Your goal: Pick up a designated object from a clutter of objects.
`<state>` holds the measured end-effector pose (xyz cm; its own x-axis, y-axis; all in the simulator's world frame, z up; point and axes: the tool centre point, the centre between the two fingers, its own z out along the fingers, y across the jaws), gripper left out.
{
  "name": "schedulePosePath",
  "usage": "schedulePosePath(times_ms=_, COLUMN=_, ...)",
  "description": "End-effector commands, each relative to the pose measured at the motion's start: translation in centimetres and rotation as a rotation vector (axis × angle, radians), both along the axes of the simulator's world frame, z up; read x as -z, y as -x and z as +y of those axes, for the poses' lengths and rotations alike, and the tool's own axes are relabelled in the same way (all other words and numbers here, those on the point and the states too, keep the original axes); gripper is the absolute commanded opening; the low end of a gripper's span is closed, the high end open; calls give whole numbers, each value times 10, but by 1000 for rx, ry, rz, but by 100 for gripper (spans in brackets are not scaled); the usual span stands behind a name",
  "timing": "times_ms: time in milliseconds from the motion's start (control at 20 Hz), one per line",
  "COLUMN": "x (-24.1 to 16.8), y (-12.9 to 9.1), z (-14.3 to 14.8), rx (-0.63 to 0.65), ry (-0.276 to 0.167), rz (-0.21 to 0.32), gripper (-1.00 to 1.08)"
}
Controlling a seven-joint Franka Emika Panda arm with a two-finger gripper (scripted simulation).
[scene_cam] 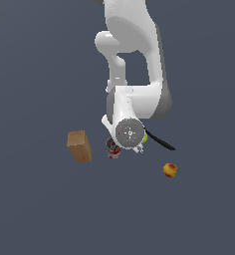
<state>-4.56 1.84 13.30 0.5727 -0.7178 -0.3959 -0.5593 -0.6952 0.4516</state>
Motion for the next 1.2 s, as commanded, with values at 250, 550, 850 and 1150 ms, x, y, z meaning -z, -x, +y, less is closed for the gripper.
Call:
schedulePosePath(times_ms=250, x=31, y=16, z=-4, rx=122, ry=125, rz=116, gripper=28)
schedulePosePath(times_ms=550, x=45, y=24, z=-6, rx=172, ry=188, rz=167, gripper=28)
schedulePosePath(times_ms=850, x=49, y=27, z=-6, rx=188, ry=209, rz=183, gripper=28)
schedulePosePath(times_ms=1150, x=46, y=26, z=-3, rx=182, ry=201, rz=166, gripper=28)
